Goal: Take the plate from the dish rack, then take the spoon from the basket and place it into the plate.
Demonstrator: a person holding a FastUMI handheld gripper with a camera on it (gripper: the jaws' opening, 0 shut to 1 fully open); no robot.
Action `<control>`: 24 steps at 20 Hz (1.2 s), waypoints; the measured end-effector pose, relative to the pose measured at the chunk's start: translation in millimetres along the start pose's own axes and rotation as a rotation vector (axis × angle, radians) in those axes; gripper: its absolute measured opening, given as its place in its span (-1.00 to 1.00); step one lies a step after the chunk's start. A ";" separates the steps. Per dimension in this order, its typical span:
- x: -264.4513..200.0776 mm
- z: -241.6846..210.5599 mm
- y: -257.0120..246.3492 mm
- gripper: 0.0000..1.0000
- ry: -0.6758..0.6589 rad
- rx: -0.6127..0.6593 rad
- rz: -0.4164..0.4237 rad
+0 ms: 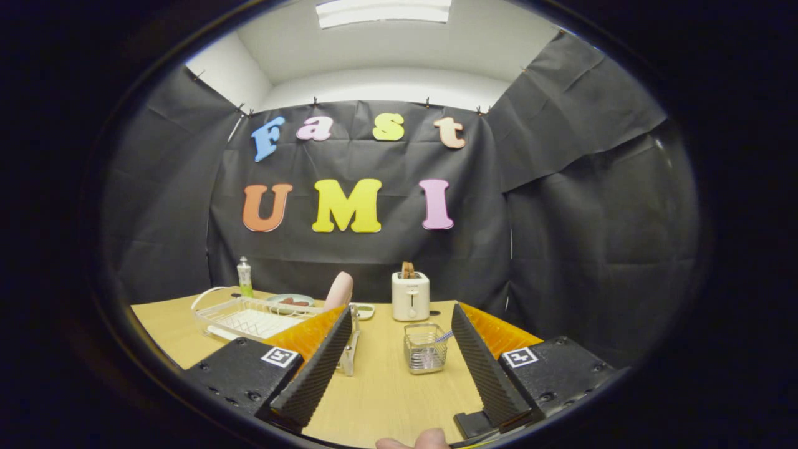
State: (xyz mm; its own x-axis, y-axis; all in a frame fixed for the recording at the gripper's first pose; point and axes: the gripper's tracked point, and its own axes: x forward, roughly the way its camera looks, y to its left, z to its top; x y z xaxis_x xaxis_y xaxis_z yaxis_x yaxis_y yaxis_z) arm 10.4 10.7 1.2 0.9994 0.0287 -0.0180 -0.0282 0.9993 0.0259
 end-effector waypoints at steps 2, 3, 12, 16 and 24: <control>2.4 0.9 2.9 1.00 0.006 0.009 0.009; 4.1 3.4 4.7 1.00 0.009 0.014 0.013; 64.8 49.4 46.8 1.00 0.105 0.008 0.148; 116.1 71.0 76.1 1.00 0.237 0.000 0.246; 214.9 57.9 118.9 1.00 0.572 -0.087 0.266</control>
State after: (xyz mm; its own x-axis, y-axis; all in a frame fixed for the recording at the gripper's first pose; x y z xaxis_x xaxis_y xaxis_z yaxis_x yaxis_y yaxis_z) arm 222.9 134.2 58.2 0.7908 0.2616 -0.5534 -0.3000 0.9537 0.0222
